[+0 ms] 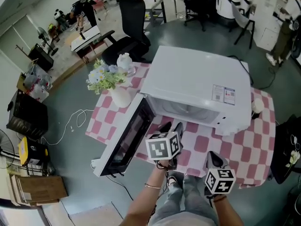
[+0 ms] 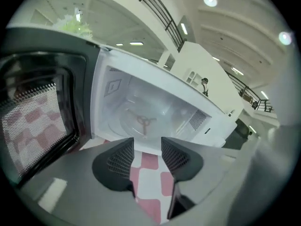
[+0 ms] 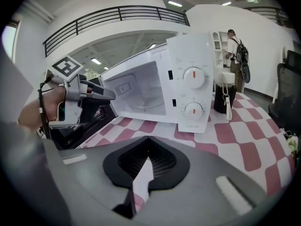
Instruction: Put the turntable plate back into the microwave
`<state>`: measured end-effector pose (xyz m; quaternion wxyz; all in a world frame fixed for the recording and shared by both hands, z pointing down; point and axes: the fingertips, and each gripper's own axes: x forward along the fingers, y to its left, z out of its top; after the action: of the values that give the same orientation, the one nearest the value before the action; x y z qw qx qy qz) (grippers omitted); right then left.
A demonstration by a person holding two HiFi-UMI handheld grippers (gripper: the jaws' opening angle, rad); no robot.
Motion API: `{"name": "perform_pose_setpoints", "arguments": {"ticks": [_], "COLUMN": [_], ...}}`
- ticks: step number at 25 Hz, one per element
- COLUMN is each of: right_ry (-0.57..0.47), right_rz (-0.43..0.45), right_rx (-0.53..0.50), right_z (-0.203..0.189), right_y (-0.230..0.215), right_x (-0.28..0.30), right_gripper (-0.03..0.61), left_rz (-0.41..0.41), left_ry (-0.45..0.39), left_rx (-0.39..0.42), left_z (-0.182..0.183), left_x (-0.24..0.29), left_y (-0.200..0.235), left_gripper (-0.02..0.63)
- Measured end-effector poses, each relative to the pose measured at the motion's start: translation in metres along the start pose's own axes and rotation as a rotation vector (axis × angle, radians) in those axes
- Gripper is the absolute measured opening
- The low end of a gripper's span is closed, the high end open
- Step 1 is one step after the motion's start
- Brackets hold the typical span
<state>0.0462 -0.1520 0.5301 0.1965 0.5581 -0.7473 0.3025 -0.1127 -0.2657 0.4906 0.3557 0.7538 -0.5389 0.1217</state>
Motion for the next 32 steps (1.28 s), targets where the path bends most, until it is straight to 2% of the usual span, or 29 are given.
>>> {"name": "perform_pose_setpoints", "arguments": {"ticks": [6, 12, 17, 21, 32], "right_ry": [-0.045, -0.095, -0.161, -0.209, -0.254], "right_rz": [0.038, 0.091, 0.121, 0.129, 0.139], "right_rx": [-0.059, -0.124, -0.157, -0.170, -0.147], "right_z": [0.033, 0.068, 0.101, 0.122, 0.135], "right_y": [0.017, 0.041, 0.052, 0.055, 0.051], "right_x": [-0.007, -0.018, -0.029, -0.034, -0.030], "right_gripper": [0.011, 0.011, 0.010, 0.011, 0.011], "left_rz": [0.052, 0.101, 0.165, 0.173, 0.177], "left_ry": [-0.106, -0.189, -0.274, -0.356, -0.364], "left_rx": [0.067, 0.128, 0.142, 0.143, 0.142], "left_z": [0.010, 0.018, 0.025, 0.033, 0.035], "left_x": [-0.040, -0.074, -0.097, -0.115, -0.115], "left_y": [-0.001, -0.002, 0.003, 0.007, 0.015], "left_gripper": [0.152, 0.069, 0.004, -0.003, -0.003]}}
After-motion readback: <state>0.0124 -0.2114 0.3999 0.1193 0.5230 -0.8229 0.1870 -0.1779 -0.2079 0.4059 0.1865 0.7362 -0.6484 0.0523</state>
